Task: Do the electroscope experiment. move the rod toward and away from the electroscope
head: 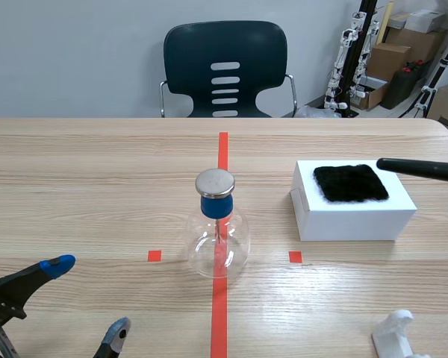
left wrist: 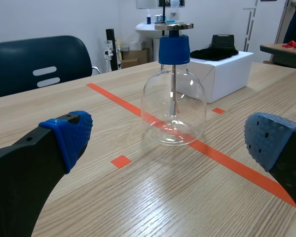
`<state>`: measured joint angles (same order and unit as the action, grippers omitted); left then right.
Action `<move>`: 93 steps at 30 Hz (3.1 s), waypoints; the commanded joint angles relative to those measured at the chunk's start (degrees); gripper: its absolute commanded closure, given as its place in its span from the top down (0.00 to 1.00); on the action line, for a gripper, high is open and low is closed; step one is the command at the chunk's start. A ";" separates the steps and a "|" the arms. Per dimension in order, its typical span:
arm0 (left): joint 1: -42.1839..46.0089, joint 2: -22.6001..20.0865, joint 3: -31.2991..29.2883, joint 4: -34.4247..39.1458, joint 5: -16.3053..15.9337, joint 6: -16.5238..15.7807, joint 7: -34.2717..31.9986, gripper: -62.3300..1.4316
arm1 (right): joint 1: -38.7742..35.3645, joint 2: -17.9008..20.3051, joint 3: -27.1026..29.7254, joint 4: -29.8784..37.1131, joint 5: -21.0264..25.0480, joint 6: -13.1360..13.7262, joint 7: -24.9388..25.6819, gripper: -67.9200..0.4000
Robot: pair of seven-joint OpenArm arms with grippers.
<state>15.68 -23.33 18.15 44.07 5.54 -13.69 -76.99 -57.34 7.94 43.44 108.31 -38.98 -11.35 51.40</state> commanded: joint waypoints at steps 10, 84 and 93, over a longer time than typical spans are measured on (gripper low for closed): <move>0.00 -0.04 -0.07 0.66 -0.35 -0.15 -1.18 1.00 | 0.04 0.13 0.92 0.79 1.05 -0.63 -0.04 0.02; 0.00 -0.04 -0.07 0.66 -0.35 -0.15 -1.20 1.00 | 23.28 24.24 -32.44 7.08 -28.39 -0.52 -42.56 0.02; 0.00 -0.04 -0.07 0.66 -0.35 -0.15 -1.20 1.00 | 26.73 24.22 -41.05 6.93 -36.30 2.51 -44.92 0.02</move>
<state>15.70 -23.33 18.15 44.07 5.54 -13.69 -76.99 -31.29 31.90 1.85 114.28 -75.22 -8.56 7.20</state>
